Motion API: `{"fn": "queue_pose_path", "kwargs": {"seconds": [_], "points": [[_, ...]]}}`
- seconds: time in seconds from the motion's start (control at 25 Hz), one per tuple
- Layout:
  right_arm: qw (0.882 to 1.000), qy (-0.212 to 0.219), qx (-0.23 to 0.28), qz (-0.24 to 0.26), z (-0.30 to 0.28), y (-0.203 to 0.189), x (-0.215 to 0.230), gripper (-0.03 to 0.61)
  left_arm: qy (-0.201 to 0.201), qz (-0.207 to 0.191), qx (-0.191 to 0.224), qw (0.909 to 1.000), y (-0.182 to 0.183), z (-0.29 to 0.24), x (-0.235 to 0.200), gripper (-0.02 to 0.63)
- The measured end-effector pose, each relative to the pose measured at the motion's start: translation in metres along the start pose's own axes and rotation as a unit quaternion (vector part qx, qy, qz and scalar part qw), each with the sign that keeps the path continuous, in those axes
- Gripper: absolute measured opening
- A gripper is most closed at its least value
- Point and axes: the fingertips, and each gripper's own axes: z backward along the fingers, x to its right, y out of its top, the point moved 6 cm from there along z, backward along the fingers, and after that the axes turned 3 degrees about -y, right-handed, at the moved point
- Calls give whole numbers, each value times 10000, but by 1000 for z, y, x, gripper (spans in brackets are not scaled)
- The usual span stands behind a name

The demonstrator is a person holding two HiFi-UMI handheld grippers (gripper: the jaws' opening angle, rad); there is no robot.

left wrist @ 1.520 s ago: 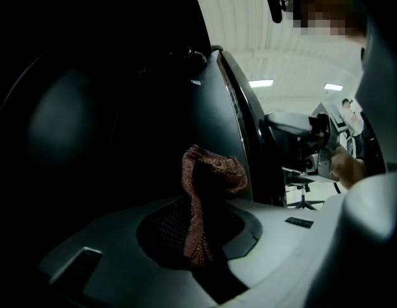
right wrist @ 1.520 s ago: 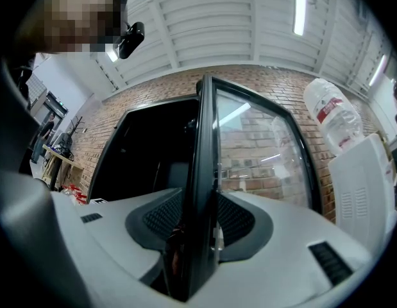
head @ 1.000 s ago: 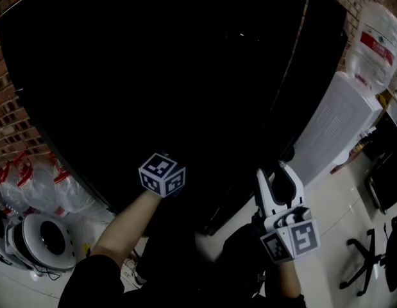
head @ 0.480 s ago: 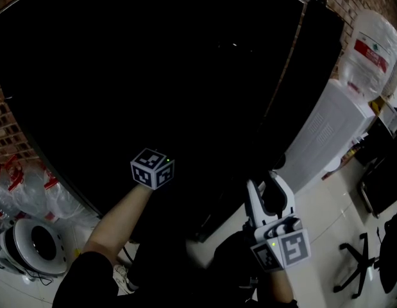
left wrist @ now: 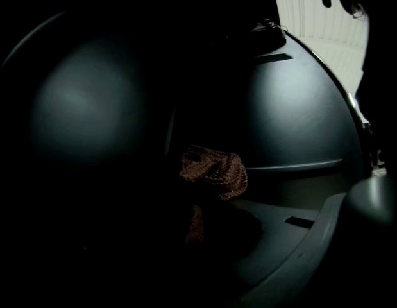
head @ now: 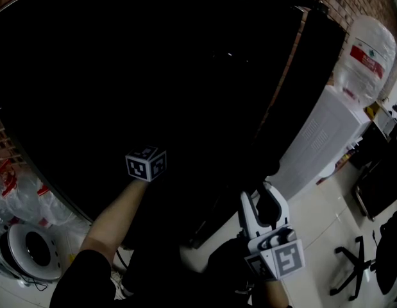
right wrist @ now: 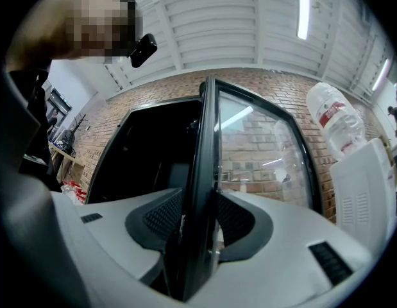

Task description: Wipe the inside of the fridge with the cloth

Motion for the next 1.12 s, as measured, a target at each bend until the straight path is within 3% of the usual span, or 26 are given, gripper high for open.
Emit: {"fn": "queue_pose_path", "kwargs": {"seconds": [0.44, 0.76, 1.12], "points": [[10000, -3, 10, -13, 0, 0, 0, 170, 238, -82, -119, 9996, -2, -14, -22, 44], [10000, -9, -5, -11, 0, -1, 0, 170, 1222, -343, -626, 9899, -15, -29, -50, 43], [10000, -45, -56, 3, -1, -4, -2, 170, 1223, -321, -599, 9902, -15, -26, -52, 44]]}}
